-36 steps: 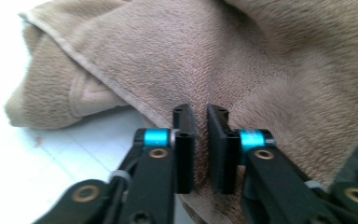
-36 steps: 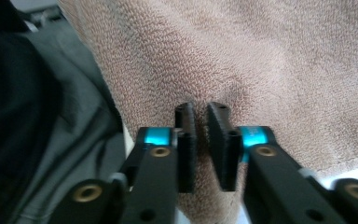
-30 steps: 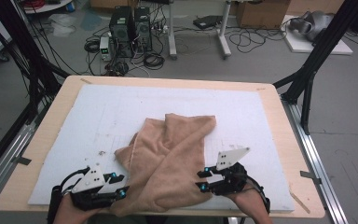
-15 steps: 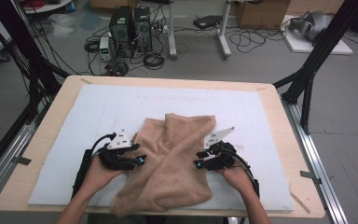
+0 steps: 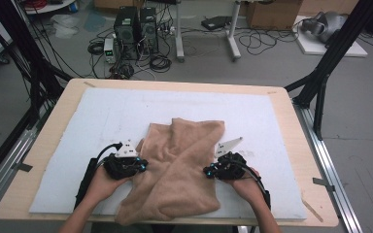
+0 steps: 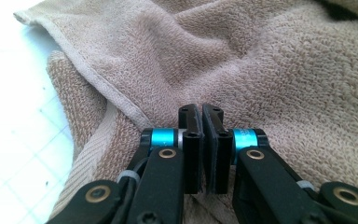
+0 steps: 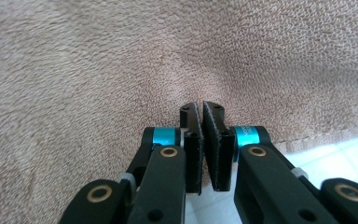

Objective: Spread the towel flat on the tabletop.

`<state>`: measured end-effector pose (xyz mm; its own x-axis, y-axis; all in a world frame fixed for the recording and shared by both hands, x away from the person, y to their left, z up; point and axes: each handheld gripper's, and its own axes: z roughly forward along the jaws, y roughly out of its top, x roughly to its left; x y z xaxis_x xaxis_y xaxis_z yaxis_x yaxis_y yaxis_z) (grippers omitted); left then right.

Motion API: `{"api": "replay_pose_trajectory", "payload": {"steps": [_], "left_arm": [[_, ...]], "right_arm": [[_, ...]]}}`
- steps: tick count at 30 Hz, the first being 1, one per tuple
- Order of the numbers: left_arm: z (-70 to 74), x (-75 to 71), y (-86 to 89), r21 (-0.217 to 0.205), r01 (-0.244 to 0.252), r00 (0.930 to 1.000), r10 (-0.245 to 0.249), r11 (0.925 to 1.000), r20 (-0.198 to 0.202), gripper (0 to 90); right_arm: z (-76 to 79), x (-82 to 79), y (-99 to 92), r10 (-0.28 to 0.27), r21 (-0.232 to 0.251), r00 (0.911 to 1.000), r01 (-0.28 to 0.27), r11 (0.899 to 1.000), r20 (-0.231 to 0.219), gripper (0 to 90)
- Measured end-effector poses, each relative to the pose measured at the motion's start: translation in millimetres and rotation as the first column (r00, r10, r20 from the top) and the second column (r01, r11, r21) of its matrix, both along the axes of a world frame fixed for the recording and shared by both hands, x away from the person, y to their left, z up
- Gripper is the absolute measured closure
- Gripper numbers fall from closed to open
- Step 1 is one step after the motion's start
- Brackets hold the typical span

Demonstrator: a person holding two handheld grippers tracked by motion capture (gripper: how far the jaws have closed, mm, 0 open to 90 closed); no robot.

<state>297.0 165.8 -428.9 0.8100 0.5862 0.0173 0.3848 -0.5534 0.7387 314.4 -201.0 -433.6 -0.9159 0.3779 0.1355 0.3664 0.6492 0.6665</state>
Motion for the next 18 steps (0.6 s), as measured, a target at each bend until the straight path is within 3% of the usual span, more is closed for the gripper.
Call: {"api": "replay_pose_trajectory", "payload": {"steps": [7, 11, 18], "left_arm": [[1.7, -9.3, 11.0, -0.040, -0.019, 0.9998, 0.019, 0.9990, 0.004, 86.7], [1.7, -13.3, 18.4, -0.049, -0.019, 0.9998, 0.019, 0.9986, -0.006, 86.7], [9.2, -29.8, 29.2, -0.060, -0.032, 0.9993, 0.034, 0.9977, 0.017, 86.9]], "right_arm": [[7.6, -14.8, -11.8, 0.000, 0.027, 1.0000, 0.000, 1.000, 0.007, 86.5], [13.3, -25.1, -16.1, 0.013, 0.015, 0.9998, -0.014, 1.000, 0.013, 86.5], [18.5, -42.9, -18.8, 0.038, 0.008, 0.9991, -0.038, 0.999, 0.021, 86.5]]}}
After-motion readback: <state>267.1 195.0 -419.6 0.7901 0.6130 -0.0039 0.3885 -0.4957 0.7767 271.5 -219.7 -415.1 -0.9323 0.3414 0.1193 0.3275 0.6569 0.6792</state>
